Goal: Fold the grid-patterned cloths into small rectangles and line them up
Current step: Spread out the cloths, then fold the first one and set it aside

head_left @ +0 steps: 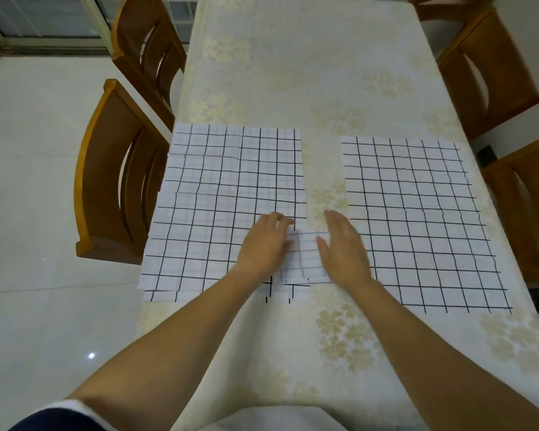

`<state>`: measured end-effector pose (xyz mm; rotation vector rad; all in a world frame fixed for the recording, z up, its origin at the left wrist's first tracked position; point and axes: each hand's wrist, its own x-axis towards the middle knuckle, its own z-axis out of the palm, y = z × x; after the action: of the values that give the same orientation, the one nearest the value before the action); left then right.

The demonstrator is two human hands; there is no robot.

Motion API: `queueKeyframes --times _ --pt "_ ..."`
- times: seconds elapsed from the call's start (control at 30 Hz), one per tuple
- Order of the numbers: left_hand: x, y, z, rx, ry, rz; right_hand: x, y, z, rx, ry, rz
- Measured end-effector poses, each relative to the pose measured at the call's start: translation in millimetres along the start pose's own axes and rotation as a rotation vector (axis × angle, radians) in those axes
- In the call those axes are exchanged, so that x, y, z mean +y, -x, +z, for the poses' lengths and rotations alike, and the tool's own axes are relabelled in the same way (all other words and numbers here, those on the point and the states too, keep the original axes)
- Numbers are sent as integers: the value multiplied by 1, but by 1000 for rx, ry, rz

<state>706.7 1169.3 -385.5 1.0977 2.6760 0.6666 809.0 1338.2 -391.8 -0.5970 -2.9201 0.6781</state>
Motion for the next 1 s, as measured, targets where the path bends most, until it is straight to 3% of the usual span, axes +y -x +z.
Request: queueKeyframes --times 0.1,0.2,0.33,0.43,0.63,0.83,1.0 --pt "10 10 28 -176 -76 188 -14 16 25 -177 137 -161" --pt "8 16 42 -356 -96 111 -10 25 40 -279 225 -141" --pt "6 12 32 -425 -33 43 -3 28 44 -265 294 -125" --pt "-2 13 32 -491 -162 74 5 28 42 -288 328 -126" --pt "-13 15 27 -533 -275 87 17 27 31 -334 388 -74" --pt "-10 18 16 -586 -294 -39 24 23 17 -397 457 -45" --pt "5 14 18 -497 -197 -12 -2 14 20 -249 356 -117"
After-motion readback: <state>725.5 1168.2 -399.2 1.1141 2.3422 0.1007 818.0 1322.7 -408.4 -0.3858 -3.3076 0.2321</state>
